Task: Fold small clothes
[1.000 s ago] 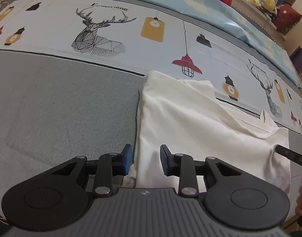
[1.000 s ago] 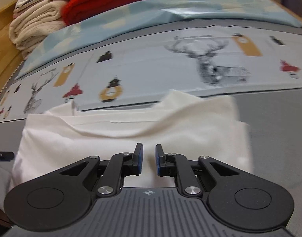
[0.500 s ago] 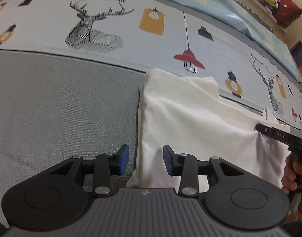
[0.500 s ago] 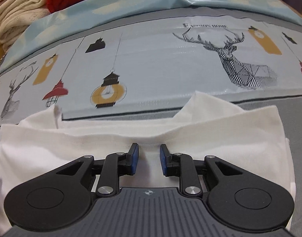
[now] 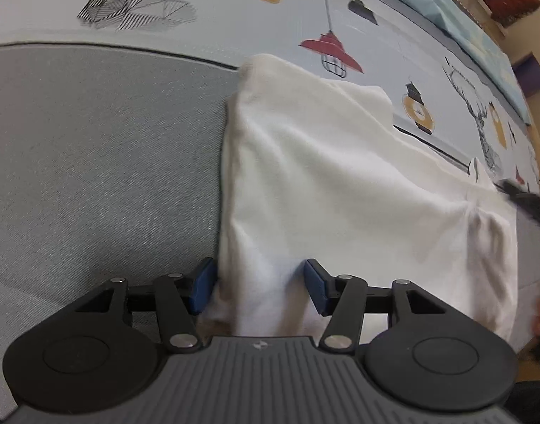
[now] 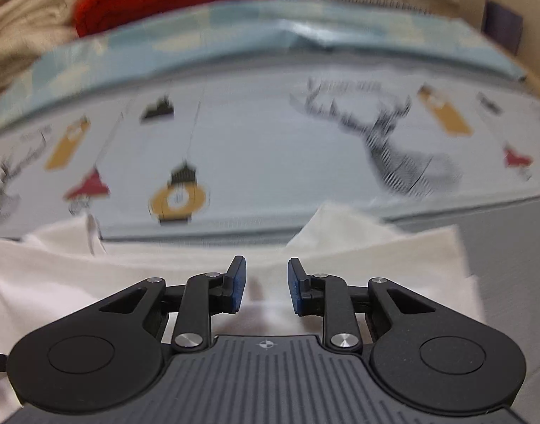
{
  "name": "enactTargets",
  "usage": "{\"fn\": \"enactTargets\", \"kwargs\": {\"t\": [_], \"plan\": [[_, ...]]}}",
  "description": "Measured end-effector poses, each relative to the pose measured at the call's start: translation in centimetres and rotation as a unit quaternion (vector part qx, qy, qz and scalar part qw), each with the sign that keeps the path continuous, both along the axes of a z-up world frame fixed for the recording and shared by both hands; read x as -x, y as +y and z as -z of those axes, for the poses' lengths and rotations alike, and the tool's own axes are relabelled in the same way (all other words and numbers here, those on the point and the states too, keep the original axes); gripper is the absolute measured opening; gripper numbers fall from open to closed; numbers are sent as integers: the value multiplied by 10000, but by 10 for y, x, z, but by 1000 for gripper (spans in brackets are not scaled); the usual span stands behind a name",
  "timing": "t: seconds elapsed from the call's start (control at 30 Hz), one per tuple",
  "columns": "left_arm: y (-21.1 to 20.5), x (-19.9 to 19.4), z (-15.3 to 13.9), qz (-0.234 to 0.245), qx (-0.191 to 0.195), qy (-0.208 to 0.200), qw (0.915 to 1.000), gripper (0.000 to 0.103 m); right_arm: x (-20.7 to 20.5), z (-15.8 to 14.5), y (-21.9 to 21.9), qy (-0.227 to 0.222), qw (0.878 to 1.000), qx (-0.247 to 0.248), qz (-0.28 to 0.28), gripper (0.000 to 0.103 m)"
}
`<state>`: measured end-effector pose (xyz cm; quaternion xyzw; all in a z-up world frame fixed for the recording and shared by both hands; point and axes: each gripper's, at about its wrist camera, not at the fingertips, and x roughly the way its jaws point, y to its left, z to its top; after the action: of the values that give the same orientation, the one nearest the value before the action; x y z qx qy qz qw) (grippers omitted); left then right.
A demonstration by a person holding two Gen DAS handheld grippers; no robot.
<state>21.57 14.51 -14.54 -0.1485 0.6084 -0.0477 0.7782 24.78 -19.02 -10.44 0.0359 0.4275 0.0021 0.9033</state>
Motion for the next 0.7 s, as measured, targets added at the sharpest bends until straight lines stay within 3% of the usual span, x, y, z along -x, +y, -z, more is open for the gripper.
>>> {"fn": "enactTargets", "kwargs": {"t": [0.17,0.3,0.4,0.5,0.6,0.7], "plan": [[-14,3,-3,55,-282,-189,9994,42,40,-67,-39,-611,9979,-210,10,29],[-20,5,-6,134,-493,-330,9981,26,83,-107,-78,-996,9949,-56,139,35],[-24,9,-12,225,-615,-497,9966,15,116,-109,-107,-1066,9930,-8,515,37],[-23,15,-19,148,-614,-636,9960,14,135,-96,-134,-731,9910,-163,1108,37],[-15,23,-29,-41,-482,-795,9957,13,147,-98,-151,-917,9834,-333,1527,37],[-10,32,-41,15,-793,-928,9925,13,148,-89,-157,-793,9797,-598,1741,37]]}}
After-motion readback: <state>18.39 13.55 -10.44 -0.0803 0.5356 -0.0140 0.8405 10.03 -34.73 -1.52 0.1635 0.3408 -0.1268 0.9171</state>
